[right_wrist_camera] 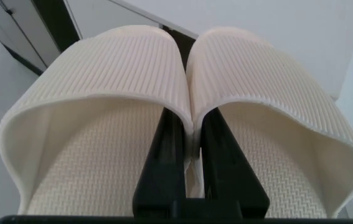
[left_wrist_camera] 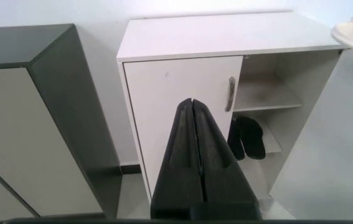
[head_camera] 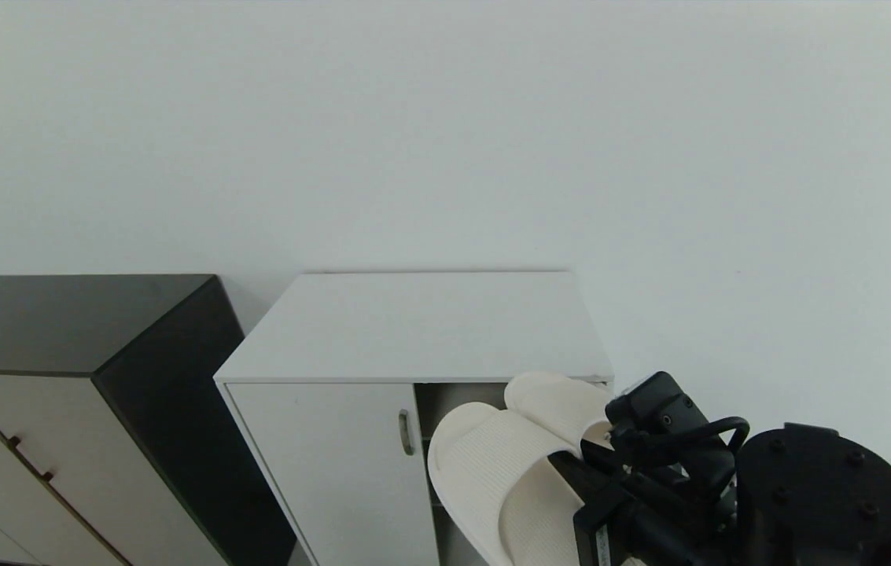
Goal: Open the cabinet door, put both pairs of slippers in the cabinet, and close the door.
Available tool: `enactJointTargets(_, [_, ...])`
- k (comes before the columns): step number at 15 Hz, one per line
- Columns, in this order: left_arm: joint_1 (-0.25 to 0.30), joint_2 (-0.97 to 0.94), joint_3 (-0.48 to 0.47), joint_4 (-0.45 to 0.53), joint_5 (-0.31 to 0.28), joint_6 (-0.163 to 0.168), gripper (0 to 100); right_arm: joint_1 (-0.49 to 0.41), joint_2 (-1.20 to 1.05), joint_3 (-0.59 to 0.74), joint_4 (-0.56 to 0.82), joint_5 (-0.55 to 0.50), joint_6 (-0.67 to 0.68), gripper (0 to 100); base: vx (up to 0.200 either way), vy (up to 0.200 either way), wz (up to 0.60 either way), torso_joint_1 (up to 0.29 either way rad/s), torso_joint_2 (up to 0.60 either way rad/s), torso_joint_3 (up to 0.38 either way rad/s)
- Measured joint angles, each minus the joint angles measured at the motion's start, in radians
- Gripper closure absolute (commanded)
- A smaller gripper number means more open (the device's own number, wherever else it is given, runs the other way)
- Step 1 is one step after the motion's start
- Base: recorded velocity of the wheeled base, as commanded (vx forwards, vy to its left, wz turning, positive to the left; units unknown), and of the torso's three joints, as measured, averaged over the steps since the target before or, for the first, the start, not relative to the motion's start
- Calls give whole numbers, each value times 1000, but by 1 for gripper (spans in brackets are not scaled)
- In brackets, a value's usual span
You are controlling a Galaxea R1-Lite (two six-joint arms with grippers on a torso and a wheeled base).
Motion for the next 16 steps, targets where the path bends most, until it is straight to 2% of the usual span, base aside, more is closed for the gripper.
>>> enactJointTargets(6, [-1, 0, 0, 0, 0, 0, 100, -10, 6, 1, 0, -4, 2, 100, 0, 0, 0, -164, 378, 203])
enactJointTargets(16, [0, 0, 0, 0, 0, 0, 100, -12, 26, 0, -1, -2, -1, 100, 0, 0, 0, -221, 543, 314])
